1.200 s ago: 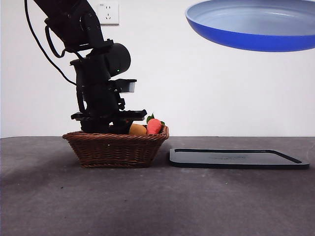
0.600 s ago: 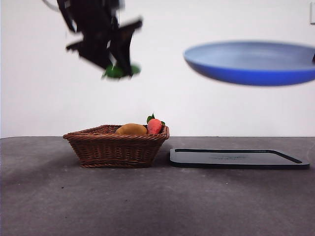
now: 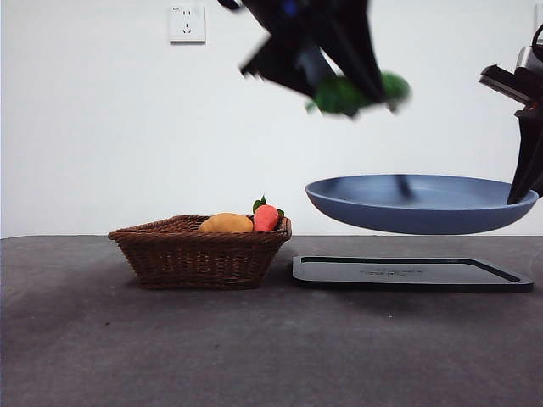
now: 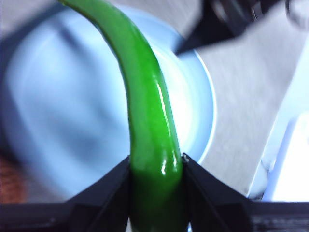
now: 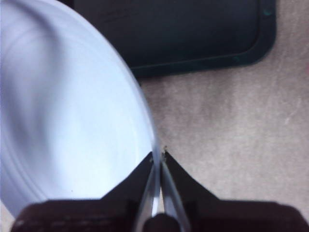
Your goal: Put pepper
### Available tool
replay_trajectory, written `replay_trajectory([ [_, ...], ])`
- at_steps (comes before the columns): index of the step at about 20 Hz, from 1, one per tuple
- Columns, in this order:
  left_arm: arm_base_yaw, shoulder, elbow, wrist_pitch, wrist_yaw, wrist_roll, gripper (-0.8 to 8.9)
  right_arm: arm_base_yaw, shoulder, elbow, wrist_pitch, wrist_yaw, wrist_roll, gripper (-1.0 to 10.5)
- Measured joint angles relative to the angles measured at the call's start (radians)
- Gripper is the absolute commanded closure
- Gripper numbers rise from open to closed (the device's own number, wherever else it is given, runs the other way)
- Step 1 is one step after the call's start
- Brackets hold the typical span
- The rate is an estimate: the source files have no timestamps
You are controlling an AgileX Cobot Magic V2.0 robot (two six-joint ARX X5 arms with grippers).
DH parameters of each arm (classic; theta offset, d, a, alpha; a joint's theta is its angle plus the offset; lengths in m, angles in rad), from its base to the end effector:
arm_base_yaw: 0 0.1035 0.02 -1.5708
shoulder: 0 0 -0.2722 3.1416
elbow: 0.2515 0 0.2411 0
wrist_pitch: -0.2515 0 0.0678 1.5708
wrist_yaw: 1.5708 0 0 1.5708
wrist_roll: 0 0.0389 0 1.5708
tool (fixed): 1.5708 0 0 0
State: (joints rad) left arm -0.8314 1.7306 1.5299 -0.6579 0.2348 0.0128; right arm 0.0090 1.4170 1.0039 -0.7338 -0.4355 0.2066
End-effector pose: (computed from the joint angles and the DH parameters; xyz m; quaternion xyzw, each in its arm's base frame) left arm 0.2447 -0.2818 0.3045 0.1273 0.3949 -0.4646 0.7823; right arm 0.2585 0.0187 0.2397 0.1987 0.5465 0.1295 0.8032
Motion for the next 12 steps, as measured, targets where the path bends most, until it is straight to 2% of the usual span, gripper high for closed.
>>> replay_trajectory([
  [4, -0.014, 0.118, 0.0, 0.069, -0.06, 0.042, 7.03, 0.005, 0.0, 0.0, -0.014, -0.002, 0.007, 9.4],
  [12, -0.016, 0.186, 0.0, 0.113, -0.06, 0.054, 6.99, 0.011, 0.0, 0.0, -0.017, -0.003, 0.007, 9.4],
])
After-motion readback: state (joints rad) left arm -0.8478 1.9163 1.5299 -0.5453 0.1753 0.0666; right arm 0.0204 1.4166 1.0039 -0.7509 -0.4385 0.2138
